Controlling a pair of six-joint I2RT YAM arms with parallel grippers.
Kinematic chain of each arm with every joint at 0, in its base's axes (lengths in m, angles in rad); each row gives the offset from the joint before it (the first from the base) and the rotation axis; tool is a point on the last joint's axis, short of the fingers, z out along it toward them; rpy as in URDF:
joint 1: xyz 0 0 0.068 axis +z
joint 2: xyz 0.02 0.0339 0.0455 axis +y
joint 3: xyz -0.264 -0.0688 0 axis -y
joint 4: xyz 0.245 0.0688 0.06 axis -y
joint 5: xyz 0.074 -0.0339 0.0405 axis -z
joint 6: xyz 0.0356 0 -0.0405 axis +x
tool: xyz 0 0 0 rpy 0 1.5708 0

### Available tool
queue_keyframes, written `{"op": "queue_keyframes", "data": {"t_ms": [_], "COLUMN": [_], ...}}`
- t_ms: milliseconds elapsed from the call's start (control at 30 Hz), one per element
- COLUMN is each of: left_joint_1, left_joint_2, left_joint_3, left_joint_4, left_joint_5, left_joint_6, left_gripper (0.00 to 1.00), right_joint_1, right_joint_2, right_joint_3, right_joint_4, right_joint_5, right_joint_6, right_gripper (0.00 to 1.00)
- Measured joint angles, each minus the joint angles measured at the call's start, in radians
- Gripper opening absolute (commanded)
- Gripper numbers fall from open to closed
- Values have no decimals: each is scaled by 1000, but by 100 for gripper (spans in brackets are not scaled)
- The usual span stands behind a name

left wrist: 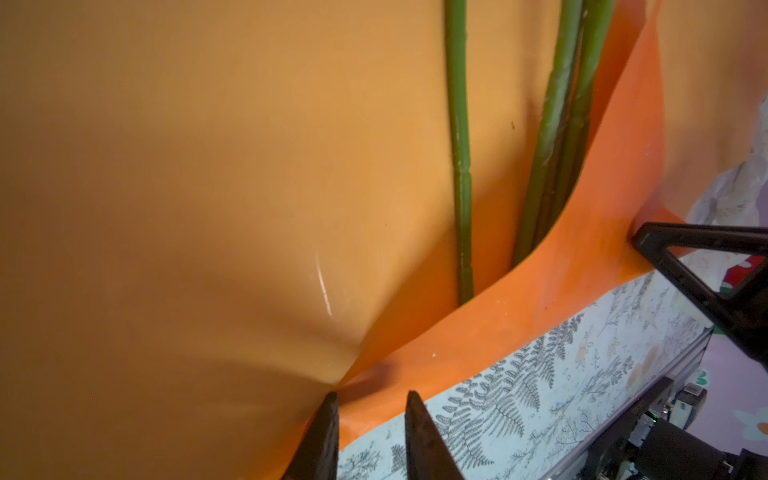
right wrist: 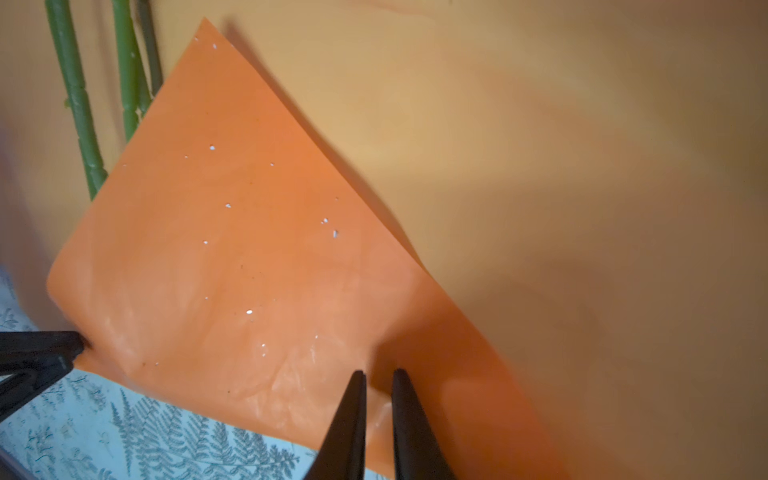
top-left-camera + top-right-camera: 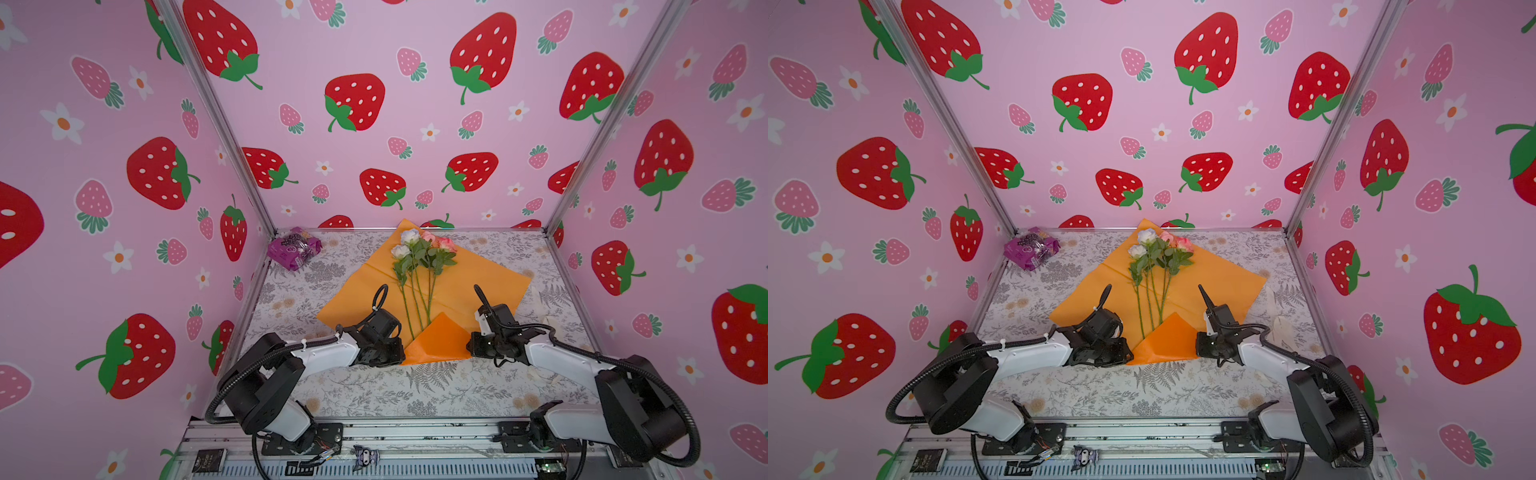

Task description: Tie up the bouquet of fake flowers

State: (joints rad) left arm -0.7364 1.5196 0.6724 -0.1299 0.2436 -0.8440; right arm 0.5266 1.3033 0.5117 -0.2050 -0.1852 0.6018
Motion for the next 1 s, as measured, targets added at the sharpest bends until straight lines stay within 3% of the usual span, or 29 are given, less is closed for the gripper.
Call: {"op": "queue_keyframes", "data": {"t_ms": [233, 367, 533, 1000], "left_joint_1": [3, 5, 6, 6], "left_joint_2": [2, 5, 4, 3], "left_joint_3": [0, 1, 1, 1], "left_joint_4": [-1, -4, -6, -13], "left_joint_5": [2, 3, 0, -8], "left_joint_6": [-6, -6, -6, -7], "left_gripper": [26, 25, 24, 21], "right_joint_1": [-4, -3, -3, -12], "right_joint_2": [-114, -82, -9, -52], "right_joint_3": [-36, -35, -16, 6], "right_joint_4": [0, -2, -35, -156], "right_joint_5": [-131, -146, -97, 108], "right_joint_6": [-18, -26, -19, 42], "right_gripper": [9, 8, 6, 6]}}
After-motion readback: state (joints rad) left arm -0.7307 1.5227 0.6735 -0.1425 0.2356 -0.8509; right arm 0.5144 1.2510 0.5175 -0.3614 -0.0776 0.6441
